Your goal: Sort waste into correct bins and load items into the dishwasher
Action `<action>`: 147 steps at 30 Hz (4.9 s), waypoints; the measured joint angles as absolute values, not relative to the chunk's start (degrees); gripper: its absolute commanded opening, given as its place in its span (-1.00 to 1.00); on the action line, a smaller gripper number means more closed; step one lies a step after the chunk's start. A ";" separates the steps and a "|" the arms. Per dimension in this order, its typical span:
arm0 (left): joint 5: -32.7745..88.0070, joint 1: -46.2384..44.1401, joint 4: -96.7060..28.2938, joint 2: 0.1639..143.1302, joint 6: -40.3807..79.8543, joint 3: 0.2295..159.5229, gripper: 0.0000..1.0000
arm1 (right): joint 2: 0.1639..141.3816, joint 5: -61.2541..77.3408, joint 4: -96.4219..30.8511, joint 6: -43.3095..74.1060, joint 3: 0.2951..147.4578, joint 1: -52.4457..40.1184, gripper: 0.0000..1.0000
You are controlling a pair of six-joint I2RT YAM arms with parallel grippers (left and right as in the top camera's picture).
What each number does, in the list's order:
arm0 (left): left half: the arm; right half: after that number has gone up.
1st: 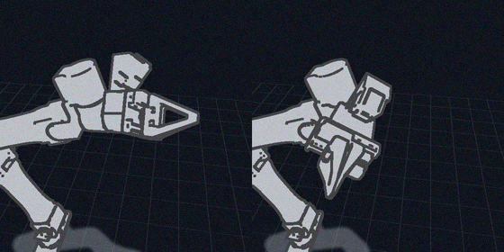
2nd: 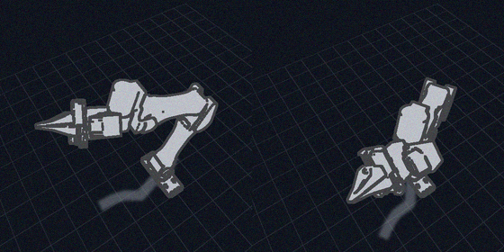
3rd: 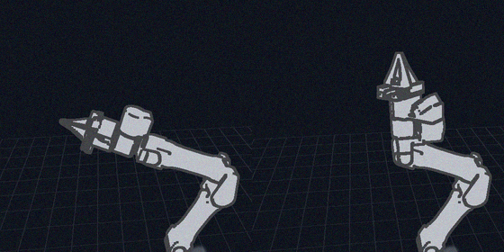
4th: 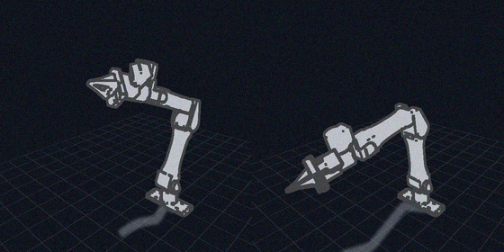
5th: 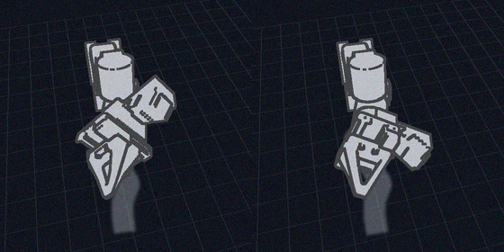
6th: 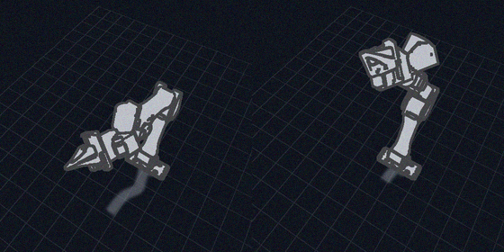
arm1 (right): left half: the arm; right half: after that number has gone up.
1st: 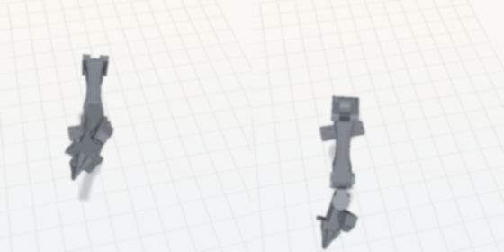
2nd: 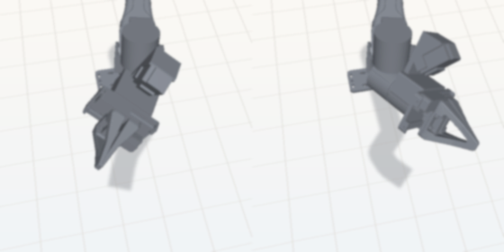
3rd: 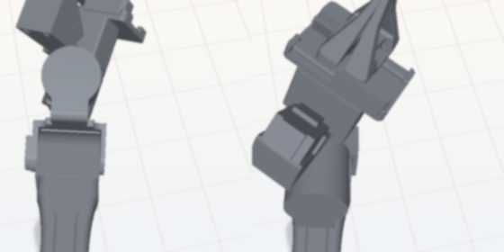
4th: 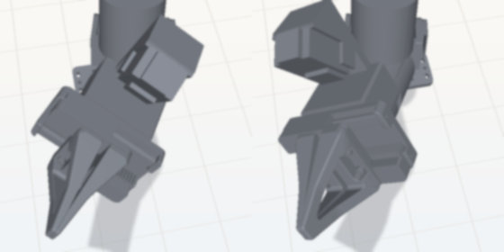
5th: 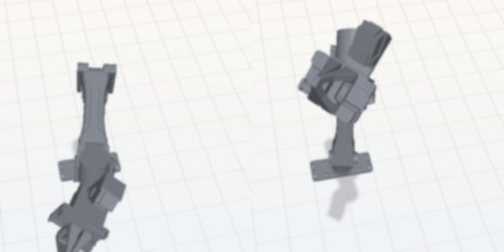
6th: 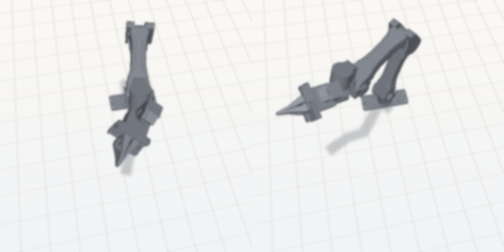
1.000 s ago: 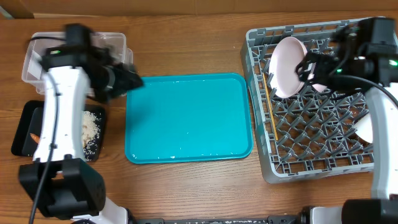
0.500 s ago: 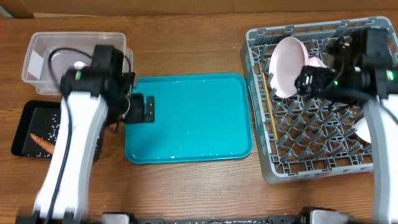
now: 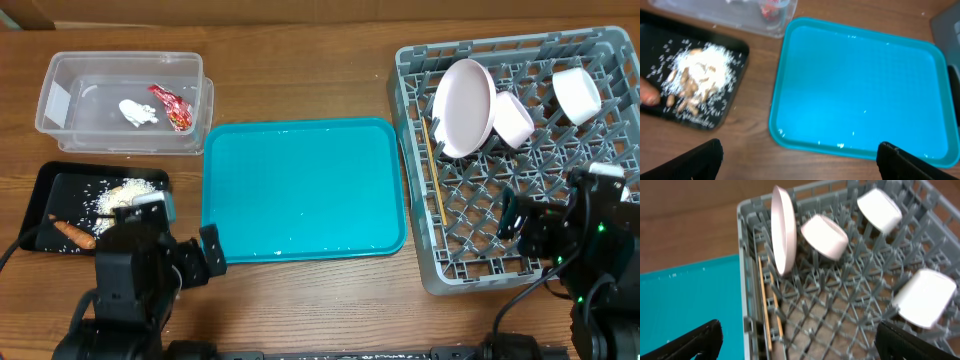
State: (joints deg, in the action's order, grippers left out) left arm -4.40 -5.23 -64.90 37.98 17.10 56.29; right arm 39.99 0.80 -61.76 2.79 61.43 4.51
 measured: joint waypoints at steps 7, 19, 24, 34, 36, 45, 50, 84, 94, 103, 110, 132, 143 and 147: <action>-5.23 -5.23 -67.96 37.19 17.91 56.05 1.00 | 39.92 0.36 -65.25 2.81 61.28 4.51 1.00; -5.34 -5.23 -67.96 37.19 18.06 55.86 1.00 | 38.96 -0.40 -67.40 2.81 60.58 4.51 1.00; -5.43 -5.23 -67.99 37.19 18.06 55.86 1.00 | 31.73 0.84 -63.22 2.81 57.74 3.55 1.00; -5.45 -5.23 -68.03 37.19 18.09 55.72 0.99 | 4.75 2.74 -41.08 2.83 34.35 -0.64 1.00; -5.45 -5.23 -68.03 37.19 18.09 55.66 1.00 | 1.72 2.76 -34.46 2.90 28.80 -0.80 1.00; -5.43 -5.23 -68.03 37.19 18.09 55.53 1.00 | 0.80 2.74 2.13 2.96 5.48 -0.80 1.00; -5.45 -5.23 -68.01 37.19 18.09 55.53 0.99 | 0.78 2.72 0.56 2.94 1.06 -0.80 1.00; -5.43 -5.23 -70.13 37.19 18.09 55.53 1.00 | 0.86 2.70 -5.21 2.96 1.06 -0.80 1.00; -5.45 -2.63 -65.89 33.36 17.93 51.22 1.00 | 0.86 2.72 -5.19 2.96 1.06 -0.80 1.00; -5.61 0.54 -23.05 13.19 16.73 19.53 1.00 | 0.86 2.74 -5.21 2.94 1.06 -0.80 1.00; -5.67 0.54 4.40 4.25 12.19 1.96 1.00 | 0.86 2.74 -5.26 2.96 1.06 -0.80 1.00; -5.69 0.54 -3.88 0.89 8.78 0.49 1.00 | 0.86 2.72 -5.23 2.94 1.06 -0.80 1.00; -5.69 0.54 -3.90 0.86 8.78 0.49 1.00 | 0.86 2.72 -5.23 2.94 1.06 -0.80 1.00; -5.69 0.54 -3.90 0.86 8.78 0.49 1.00 | 0.86 2.72 -5.26 2.94 1.06 -0.80 1.00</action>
State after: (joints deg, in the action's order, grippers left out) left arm -5.69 0.54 -3.90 0.86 8.78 0.49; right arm 0.86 2.72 -5.26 2.94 1.06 -0.80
